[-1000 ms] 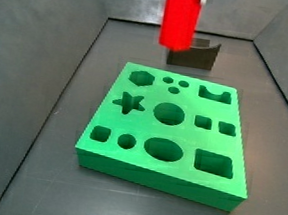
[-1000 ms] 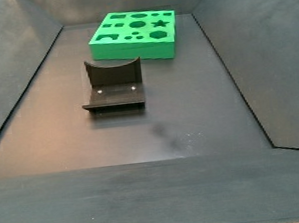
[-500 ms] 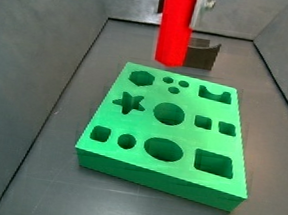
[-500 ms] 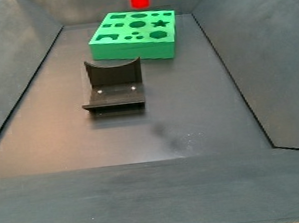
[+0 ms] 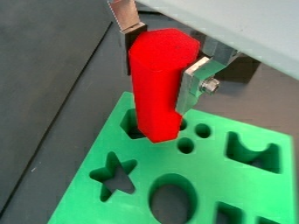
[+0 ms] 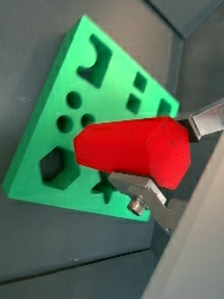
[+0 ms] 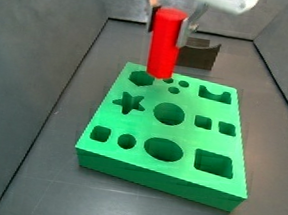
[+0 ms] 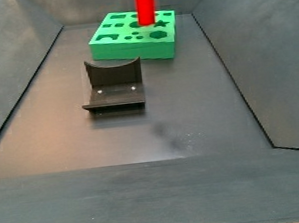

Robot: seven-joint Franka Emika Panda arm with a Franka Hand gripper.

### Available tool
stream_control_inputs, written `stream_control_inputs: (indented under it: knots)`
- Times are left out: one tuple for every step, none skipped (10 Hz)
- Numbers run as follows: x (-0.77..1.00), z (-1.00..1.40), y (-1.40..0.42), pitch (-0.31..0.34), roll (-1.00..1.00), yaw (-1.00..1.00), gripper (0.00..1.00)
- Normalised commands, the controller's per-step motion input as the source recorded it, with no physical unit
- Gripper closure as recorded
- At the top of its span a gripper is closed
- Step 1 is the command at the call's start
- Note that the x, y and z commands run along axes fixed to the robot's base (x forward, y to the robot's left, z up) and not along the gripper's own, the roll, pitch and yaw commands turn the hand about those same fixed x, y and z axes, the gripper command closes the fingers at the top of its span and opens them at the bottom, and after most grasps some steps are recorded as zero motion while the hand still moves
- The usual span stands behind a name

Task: Pick up the hexagon object. Move up. Place the hexagon object on the fixture. Regrasp the hexagon object. Move to above the board. Insert the hexagon object.
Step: Insert the hexagon object.

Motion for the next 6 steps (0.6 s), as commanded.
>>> stream_control_inputs:
  knots:
    - [-0.13,-0.18,0.03,0.003,0.05,-0.01,1.00]
    - [-0.06,-0.15,0.01,0.004,0.04,0.00,1.00]
    - [-0.21,-0.17,0.10,0.003,0.03,-0.02,1.00]
    - [-0.23,-0.15,0.12,0.000,0.00,-0.06,1.00]
    - [-0.17,-0.10,0.14,0.000,0.00,-0.03,1.00]
    - [-0.11,-0.09,0.09,0.000,0.00,0.00,1.00]
